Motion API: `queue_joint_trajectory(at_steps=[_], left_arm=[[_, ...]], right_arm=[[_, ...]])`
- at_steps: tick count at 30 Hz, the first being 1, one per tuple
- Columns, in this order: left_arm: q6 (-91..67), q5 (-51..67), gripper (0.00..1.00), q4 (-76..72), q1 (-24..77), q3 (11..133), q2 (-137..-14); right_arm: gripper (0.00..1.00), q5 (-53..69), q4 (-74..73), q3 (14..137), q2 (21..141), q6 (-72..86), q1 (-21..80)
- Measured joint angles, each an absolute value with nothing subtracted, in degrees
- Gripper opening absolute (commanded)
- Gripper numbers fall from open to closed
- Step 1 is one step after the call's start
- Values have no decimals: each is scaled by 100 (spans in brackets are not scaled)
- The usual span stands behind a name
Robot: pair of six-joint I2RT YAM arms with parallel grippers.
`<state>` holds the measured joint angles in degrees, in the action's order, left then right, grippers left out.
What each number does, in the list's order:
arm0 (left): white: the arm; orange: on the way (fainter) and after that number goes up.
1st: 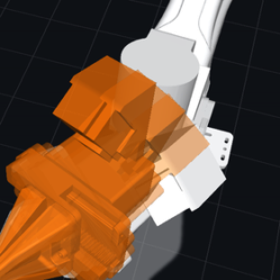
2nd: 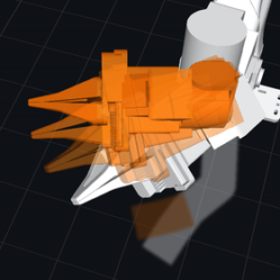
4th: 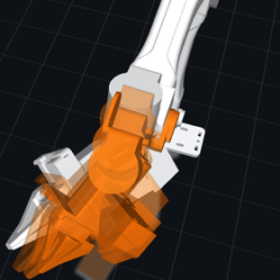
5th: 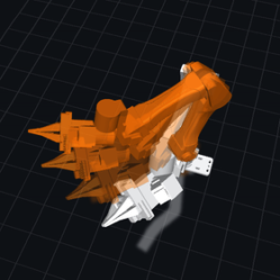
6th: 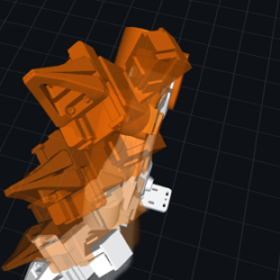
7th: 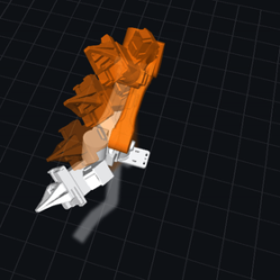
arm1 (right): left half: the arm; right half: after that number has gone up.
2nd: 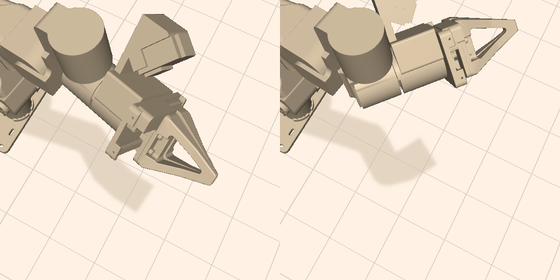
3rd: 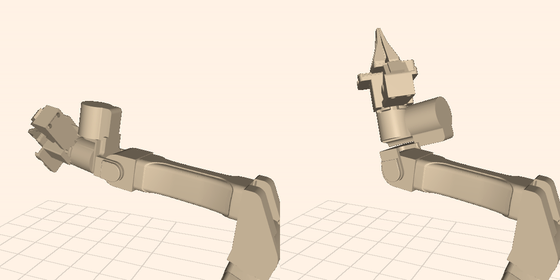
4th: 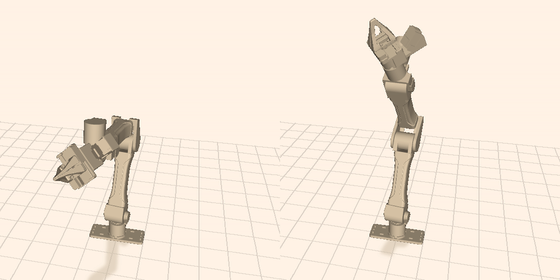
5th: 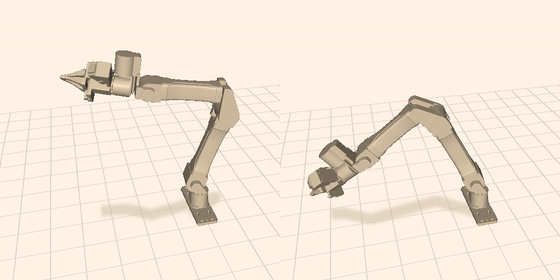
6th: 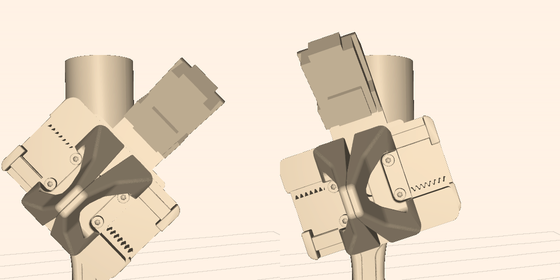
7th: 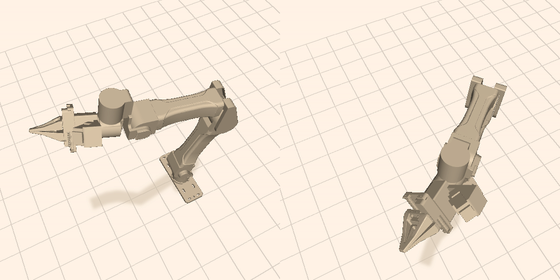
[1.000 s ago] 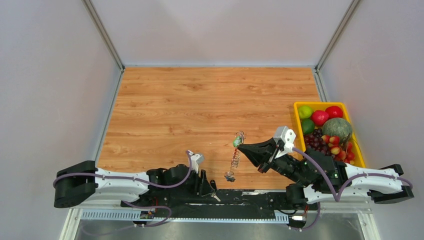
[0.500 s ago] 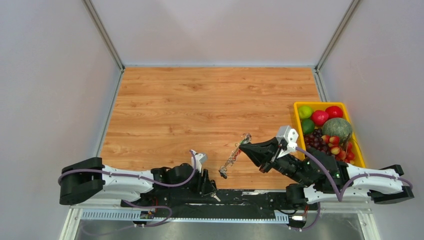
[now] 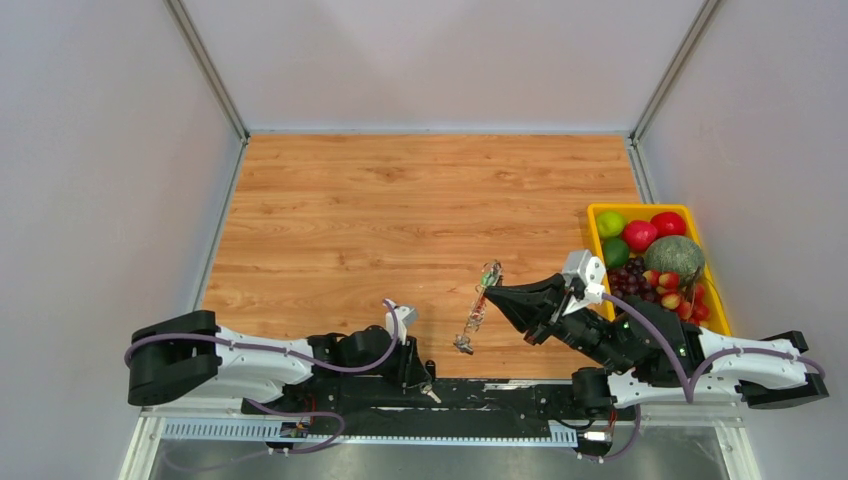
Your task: Put the keys on the keyring
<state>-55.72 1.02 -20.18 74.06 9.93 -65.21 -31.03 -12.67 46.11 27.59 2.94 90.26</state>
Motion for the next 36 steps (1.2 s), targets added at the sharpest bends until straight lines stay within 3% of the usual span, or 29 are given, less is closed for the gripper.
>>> queue_joint_trajectory(at_steps=[8, 16, 24, 36], left_arm=[[-5561, 95, 27, -2069, 7389, 1026, -6646], [-5533, 78, 1, -2147, 7384, 1063, -6803], [-5264, 71, 0, -1734, 7397, 1079, -6386], [-3946, -589, 0, 196, 7419, 2040, -3750]], right_arm=[[0, -3103, -1267, 4611, 2735, 294, 9026], [0, -3103, -1267, 4611, 2689, 294, 9026], [0, -3103, -1269, 4611, 2687, 292, 9026], [0, -2939, -1566, 4818, 2891, 189, 9026]])
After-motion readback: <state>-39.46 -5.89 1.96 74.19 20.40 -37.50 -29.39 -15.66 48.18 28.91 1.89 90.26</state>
